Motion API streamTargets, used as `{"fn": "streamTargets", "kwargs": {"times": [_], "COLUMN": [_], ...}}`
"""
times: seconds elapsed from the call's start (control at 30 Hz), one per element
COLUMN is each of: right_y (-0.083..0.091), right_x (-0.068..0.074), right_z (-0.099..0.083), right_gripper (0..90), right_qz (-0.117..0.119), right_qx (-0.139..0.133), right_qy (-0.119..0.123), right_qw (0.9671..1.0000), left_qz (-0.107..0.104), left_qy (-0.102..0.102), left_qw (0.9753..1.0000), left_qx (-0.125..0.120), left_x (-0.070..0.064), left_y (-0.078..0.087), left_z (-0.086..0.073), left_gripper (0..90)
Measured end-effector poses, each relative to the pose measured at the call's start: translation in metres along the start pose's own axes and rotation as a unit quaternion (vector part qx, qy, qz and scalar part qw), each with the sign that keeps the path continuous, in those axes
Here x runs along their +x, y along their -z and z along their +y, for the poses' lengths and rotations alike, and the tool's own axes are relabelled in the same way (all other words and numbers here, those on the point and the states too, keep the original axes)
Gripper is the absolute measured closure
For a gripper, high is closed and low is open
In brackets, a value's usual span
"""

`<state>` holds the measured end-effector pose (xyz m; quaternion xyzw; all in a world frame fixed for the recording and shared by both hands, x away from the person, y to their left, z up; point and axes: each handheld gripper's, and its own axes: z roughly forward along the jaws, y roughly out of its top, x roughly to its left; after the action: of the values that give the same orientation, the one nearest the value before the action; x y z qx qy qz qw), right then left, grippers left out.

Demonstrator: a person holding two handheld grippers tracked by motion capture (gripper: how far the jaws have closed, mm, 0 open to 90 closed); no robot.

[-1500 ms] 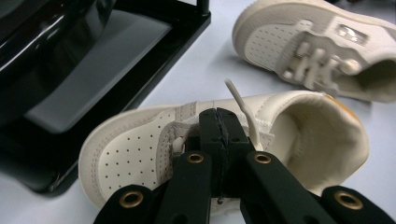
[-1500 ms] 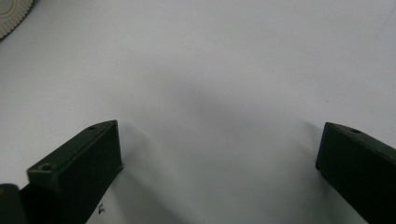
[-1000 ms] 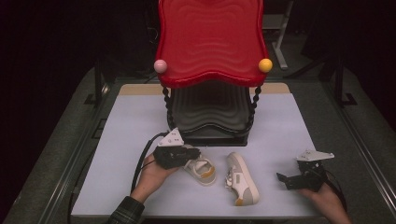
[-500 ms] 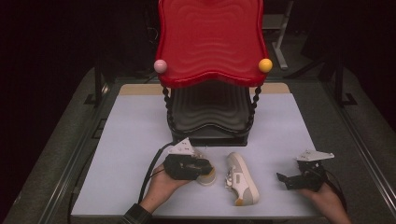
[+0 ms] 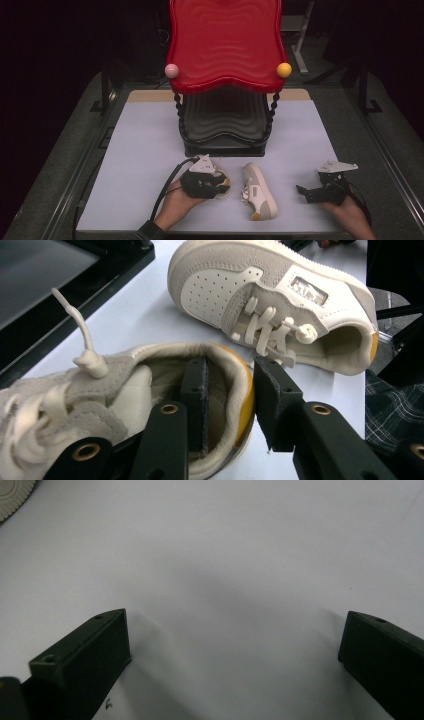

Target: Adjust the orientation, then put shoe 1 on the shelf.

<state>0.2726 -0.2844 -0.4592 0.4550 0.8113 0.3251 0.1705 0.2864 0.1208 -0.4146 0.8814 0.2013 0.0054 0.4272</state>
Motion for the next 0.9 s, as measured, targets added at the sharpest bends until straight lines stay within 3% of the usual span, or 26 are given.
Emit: {"fn": "streamTargets", "kwargs": {"times": [0.17, 0.43, 0.9], "right_y": [0.0, 0.0, 0.0], "right_x": [0.0, 0.0, 0.0], "right_z": [0.0, 0.0, 0.0], "right_gripper": [0.0, 0.0, 0.0], "right_qz": [0.0, 0.0, 0.001], "right_qx": [0.0, 0.0, 0.0], "right_qy": [0.0, 0.0, -0.001], "right_qw": [1.0, 1.0, 1.0], "left_qz": [-0.005, -0.012, -0.041], "left_qy": [-0.008, -0.033, -0.061], "left_qw": [0.9999, 0.9991, 0.9973], "left_qx": [0.008, 0.024, 0.008], "left_x": [-0.001, -0.007, -0.021], "left_y": [0.002, 0.006, 0.026], "left_z": [0.001, 0.002, 0.022], "left_gripper": [76.4, 77.6, 77.7]}}
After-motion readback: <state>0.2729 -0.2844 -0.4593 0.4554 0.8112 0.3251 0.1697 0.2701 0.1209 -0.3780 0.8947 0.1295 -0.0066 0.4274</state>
